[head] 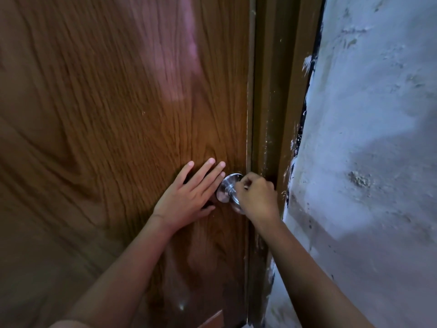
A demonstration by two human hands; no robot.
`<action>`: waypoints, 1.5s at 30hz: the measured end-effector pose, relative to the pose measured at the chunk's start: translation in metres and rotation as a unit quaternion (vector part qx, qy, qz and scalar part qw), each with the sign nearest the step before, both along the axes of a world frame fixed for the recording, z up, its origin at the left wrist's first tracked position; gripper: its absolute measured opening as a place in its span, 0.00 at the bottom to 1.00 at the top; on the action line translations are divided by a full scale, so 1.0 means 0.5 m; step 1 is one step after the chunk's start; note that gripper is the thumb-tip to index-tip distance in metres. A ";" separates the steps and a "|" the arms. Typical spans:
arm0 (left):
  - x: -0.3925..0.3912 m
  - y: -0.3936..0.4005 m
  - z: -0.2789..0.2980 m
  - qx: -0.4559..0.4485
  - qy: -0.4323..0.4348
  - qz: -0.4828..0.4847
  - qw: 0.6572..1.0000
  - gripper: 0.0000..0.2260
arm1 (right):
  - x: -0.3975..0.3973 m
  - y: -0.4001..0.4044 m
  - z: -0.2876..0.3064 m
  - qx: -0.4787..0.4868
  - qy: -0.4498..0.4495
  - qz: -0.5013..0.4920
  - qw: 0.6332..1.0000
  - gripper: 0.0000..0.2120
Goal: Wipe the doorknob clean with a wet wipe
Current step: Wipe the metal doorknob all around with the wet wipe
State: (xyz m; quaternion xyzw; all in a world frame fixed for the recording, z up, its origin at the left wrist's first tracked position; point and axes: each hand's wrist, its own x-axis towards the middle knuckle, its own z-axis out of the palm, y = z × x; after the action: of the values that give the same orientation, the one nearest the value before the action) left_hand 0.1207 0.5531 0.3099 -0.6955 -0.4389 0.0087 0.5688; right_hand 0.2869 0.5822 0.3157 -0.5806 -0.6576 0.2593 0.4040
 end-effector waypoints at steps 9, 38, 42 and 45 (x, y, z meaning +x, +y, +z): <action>-0.003 0.003 -0.004 0.009 0.008 0.006 1.000 0.36 | -0.002 -0.016 0.003 0.127 -0.079 0.065 0.987 0.15; -0.002 0.001 -0.003 0.002 0.003 0.006 1.000 0.36 | 0.015 -0.003 -0.083 -0.381 0.642 0.078 0.660 0.29; -0.002 0.002 -0.003 0.004 0.006 0.009 1.000 0.36 | 0.019 0.018 -0.068 -0.315 0.617 0.047 0.720 0.29; -0.001 0.001 -0.002 0.002 0.007 0.010 1.000 0.36 | 0.014 0.014 -0.042 -0.231 0.441 0.029 0.867 0.21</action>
State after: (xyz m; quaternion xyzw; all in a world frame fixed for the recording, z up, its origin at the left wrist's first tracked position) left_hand 0.1203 0.5538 0.3087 -0.6899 -0.4420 0.0188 0.5730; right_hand 0.2938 0.5890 0.2948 -0.4629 -0.3492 0.6443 0.4986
